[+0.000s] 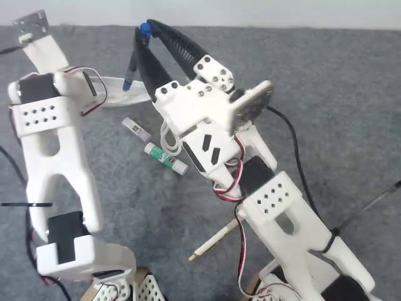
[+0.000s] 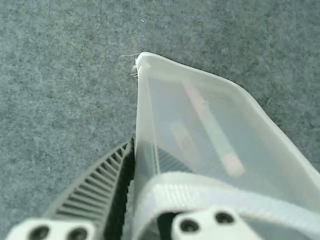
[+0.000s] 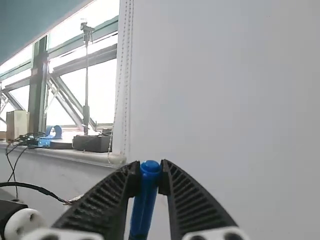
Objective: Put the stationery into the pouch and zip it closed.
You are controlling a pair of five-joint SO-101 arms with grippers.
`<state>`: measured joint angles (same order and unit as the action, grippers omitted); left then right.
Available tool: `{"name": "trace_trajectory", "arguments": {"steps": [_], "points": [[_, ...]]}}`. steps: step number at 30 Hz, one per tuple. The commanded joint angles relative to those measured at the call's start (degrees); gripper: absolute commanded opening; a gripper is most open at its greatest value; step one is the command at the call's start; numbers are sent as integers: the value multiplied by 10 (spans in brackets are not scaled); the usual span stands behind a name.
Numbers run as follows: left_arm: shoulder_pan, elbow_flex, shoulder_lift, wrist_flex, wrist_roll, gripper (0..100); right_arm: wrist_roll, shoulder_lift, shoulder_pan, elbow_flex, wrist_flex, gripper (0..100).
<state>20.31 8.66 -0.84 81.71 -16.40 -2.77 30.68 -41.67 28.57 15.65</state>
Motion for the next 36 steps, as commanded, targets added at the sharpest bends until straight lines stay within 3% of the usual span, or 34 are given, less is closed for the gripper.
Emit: {"name": "trace_trajectory", "arguments": {"steps": [1, 12, 18, 36], "points": [[-6, 2, 4, -17, -8, 10, -13, 21, 5, -11, -5, 6], [-6, 2, 4, -17, -8, 10, -11, -99, 7, -33, 38, 6], [-5, 2, 4, -17, -7, 10, 55, -144, 4, -33, 59, 6], [-4, 1, 4, -14, -7, 10, 52, -151, 3, -126, -156, 11]]}}
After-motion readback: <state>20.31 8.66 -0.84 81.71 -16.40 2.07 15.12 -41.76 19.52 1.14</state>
